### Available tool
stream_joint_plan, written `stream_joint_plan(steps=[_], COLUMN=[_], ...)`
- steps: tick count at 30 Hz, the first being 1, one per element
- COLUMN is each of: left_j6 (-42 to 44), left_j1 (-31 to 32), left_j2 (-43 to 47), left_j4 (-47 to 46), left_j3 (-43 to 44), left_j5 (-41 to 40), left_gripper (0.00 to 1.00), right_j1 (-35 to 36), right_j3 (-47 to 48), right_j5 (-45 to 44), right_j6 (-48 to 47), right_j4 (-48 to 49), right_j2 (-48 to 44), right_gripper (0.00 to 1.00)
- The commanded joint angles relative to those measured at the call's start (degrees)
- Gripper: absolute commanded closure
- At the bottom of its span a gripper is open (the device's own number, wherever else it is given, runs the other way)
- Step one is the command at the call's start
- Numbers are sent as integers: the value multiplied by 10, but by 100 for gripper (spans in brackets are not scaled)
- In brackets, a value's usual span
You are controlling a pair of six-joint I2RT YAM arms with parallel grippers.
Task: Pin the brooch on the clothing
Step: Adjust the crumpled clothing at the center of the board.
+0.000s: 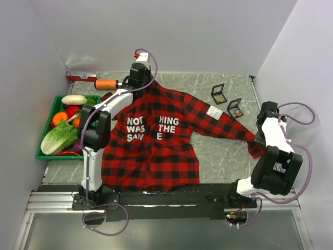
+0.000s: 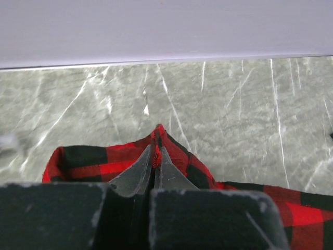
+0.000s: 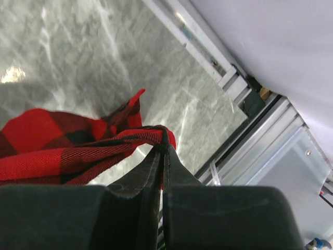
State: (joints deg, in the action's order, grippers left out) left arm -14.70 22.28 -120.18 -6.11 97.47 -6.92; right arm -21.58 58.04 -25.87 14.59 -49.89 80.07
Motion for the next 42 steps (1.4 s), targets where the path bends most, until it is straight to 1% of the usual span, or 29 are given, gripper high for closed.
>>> stream_joint_plan(steps=[1, 3, 4, 5, 6, 7, 8, 9, 10, 11, 12, 13, 15, 16, 18, 21, 22, 23, 24, 25, 30, 33, 34, 36, 37, 38, 39, 41, 42], left_j6=[4, 12, 16, 18, 25, 27, 27, 27, 27, 27, 26, 25, 23, 21, 13, -16, -22, -34, -42, -50, -111, -163, -170, -174, -170, -161, -157, -144, -140], left_j1=[0, 0, 0, 0, 0, 0, 0, 0, 0, 0, 0, 1, 6, 8, 21, 52, 74, 87, 100, 123, 173, 176, 176, 174, 167, 160, 153, 113, 96], left_j2=[-37, -63, -69, -80, -81, -82, -78, -73, -68, -60, -54, -50, -31, -23, 5, 53, 74, 84, 93, 106, 130, 165, 196, 236, 278, 297, 317, 368, 384], left_j4=[-21, -8, 6, 13, 15, 16, 16, 14, 12, 11, 13, 15, 16, 16, 16, -5, -13, -18, -23, -25, -29, 4, 18, 75, 92, 141, 166, 235, 248], left_j3=[72, 108, 120, 140, 147, 153, 154, 154, 152, 151, 150, 148, 140, 126, 106, 35, -7, -26, -44, -76, -155, -197, -210, -220, -225, -224, -220, -223, -241], left_j5=[11, 17, 20, 20, 20, 20, 20, 19, 22, 23, 24, 24, 22, 19, 2, 8, 15, 19, 15, 15, 28, 30, 37, 53, 74, 87, 95, 136, 151], left_gripper=[99, 99, 96, 93, 87, 66, 47, 29, 9, 3, 1, 3, 4, 3, 4, 4, 4, 4, 4, 3, 3, 4, 4, 4, 4, 4, 4, 4, 4], right_j1=[-12, -11, -11, -11, -11, -12, -11, -10, -7, -3, 3, 11, 45, 55, 74, 85, 87, 86, 91, 96, 138, 188, 227, 265, 297, 314, 327, 364, 374], right_j3=[42, 55, 59, 65, 73, 77, 80, 78, 77, 74, 69, 64, 50, 44, 22, -21, -32, -49, -57, -64, -75, -53, -46, -32, -29, -31, -33, -39, -37], right_j5=[-23, -33, -37, -41, -44, -45, -45, -38, -33, -31, -28, -29, -29, -11, 22, 74, 88, 131, 149, 163, 206, 226, 226, 242, 252, 256, 281, 301, 301], right_j6=[-3, 0, 1, 3, 4, 4, 4, 0, -3, -5, -13, -17, -21, -20, -12, 10, 15, 22, 24, 26, 36, 47, 52, 64, 69, 80, 87, 104, 107], right_j4=[29, 37, 39, 43, 46, 49, 51, 57, 68, 73, 75, 80, 81, 81, 83, 102, 110, 124, 131, 138, 171, 175, 176, 184, 203, 215, 227, 263, 269], right_j2=[29, 44, 48, 48, 47, 43, 30, 21, 11, -10, -20, -31, -58, -67, -90, -113, -115, -119, -119, -120, -110, -85, -73, -61, -49, -43, -36, -11, 0], right_gripper=[100, 95, 88, 76, 59, 57, 52, 41, 38, 35, 32, 31, 29, 26, 25, 25, 25, 25, 25, 25, 25, 24, 24, 24, 24, 23, 23, 23, 23])
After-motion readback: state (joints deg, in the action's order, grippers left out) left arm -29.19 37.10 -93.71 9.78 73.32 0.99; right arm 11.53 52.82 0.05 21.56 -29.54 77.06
